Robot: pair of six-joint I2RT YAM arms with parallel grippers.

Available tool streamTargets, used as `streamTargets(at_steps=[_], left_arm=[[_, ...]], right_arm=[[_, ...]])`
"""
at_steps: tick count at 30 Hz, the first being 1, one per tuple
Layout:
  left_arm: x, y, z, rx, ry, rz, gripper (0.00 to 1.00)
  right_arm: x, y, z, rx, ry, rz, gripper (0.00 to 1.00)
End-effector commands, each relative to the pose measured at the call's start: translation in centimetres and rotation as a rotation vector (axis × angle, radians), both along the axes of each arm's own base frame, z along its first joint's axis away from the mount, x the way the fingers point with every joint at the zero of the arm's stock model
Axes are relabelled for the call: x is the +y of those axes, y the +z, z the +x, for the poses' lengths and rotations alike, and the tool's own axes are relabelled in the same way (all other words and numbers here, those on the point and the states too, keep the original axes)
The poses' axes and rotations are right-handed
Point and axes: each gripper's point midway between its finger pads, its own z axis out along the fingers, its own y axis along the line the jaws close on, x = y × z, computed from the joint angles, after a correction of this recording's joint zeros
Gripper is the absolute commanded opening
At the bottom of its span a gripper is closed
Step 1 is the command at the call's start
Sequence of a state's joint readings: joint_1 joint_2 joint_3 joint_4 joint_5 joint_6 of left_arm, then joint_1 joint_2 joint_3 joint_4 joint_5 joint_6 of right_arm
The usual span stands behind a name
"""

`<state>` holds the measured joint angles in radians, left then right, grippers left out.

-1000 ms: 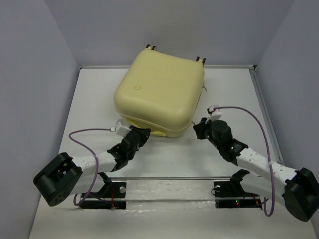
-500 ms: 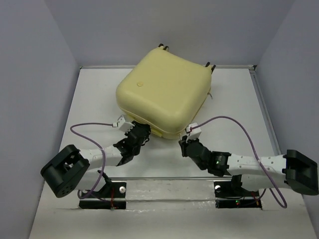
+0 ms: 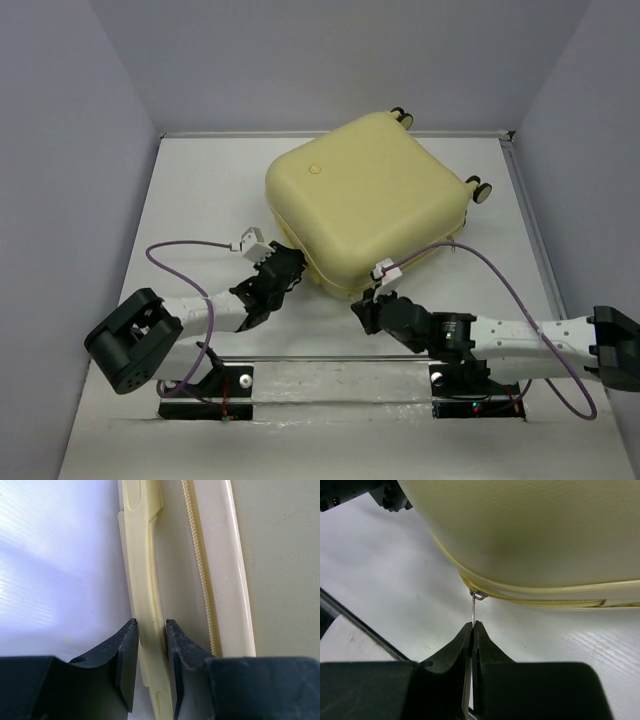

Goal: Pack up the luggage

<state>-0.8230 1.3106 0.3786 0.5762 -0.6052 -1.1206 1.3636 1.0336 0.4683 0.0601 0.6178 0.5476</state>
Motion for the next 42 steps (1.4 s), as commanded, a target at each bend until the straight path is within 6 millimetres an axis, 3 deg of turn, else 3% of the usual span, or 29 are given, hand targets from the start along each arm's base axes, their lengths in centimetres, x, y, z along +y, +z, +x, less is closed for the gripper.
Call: streamTargets(at_steps=[1,5,6,7,8,10,11,13,14,17,20,22,24,25,28,31,35,37,42], left_arm=[[-1.8,3.9,-0.4,-0.117,-0.072,-0.099,0.06],[-0.7,2.7,-3.4,-0.121,-0.089,-0.078,0.06],[-0.9,2.2,-4.2,-0.109,-0.103,-0.066,0.06],[-2.1,2.1,-5.7,-0.109,-0.155,-0.067,0.06],[-2.8,2.2,-6.5,-0.111,-0.178,-0.068,0.06],[-3.7,1.8,-7.8,-0.106,-0.188,-0.044,0.06],[-5.5,2.1,-9.3,-0.105,-0.242,-0.041,0.06],[-6.3,2.0,-10.3,-0.105,-0.246,-0.005,0.06],[-7.4,2.9,-10.6,-0.111,-0.253,-0.027,0.06],[-9.9,3.8,-12.7,-0.137,-0.304,0.005,0.06],[-11.6,4.8,-13.6,-0.156,-0.334,0.056,0.06],[-11.4,4.2,-13.8,-0.149,-0.332,0.142,0.32],[-11.1,5.0,-13.7,-0.152,-0.316,0.144,0.61],[-10.7,5.2,-13.6,-0.155,-0.311,0.147,0.82],[-9.2,6.1,-13.8,-0.167,-0.33,0.167,0.94],[-8.5,7.9,-14.2,-0.181,-0.37,0.157,0.95],[-9.1,10.3,-15.0,-0.209,-0.493,0.197,0.83],[-9.9,10.3,-15.4,-0.178,-0.562,0.192,0.73],[-12.6,9.7,-14.3,-0.126,-0.71,0.198,0.61]], right_arm=[[-1.7,0.9,1.5,0.064,0.03,0.112,0.07],[-5.2,4.8,5.6,-0.012,-0.021,0.199,0.07],[-5.1,5.2,5.9,-0.01,0.006,0.206,0.07],[-6.0,6.7,7.7,-0.04,-0.026,0.208,0.07],[-6.2,5.9,8.2,-0.024,-0.024,0.184,0.07],[-5.6,6.3,10.1,-0.026,-0.018,0.148,0.07],[-5.2,6.3,10.4,-0.026,0.007,0.139,0.07],[-4.8,6.8,11.4,-0.049,0.015,0.129,0.07],[-4.9,7.1,11.8,-0.063,0.018,0.134,0.07],[-6.1,7.1,12.6,-0.075,0.008,0.131,0.07],[-7.8,5.3,12.9,-0.036,0.015,0.161,0.07],[-8.2,4.3,12.7,-0.011,0.016,0.187,0.07],[-8.2,3.3,11.9,0.024,0.011,0.207,0.07],[-8.3,3.3,11.8,0.027,0.002,0.219,0.07],[-8.8,2.5,11.6,0.048,-0.027,0.218,0.07],[-9.4,1.4,11.4,0.075,-0.07,0.22,0.07],[-9.8,0.0,11.2,0.113,-0.106,0.216,0.07],[-9.9,-0.1,10.9,0.115,-0.107,0.223,0.07],[-9.7,0.6,9.8,0.106,-0.079,0.268,0.07]])
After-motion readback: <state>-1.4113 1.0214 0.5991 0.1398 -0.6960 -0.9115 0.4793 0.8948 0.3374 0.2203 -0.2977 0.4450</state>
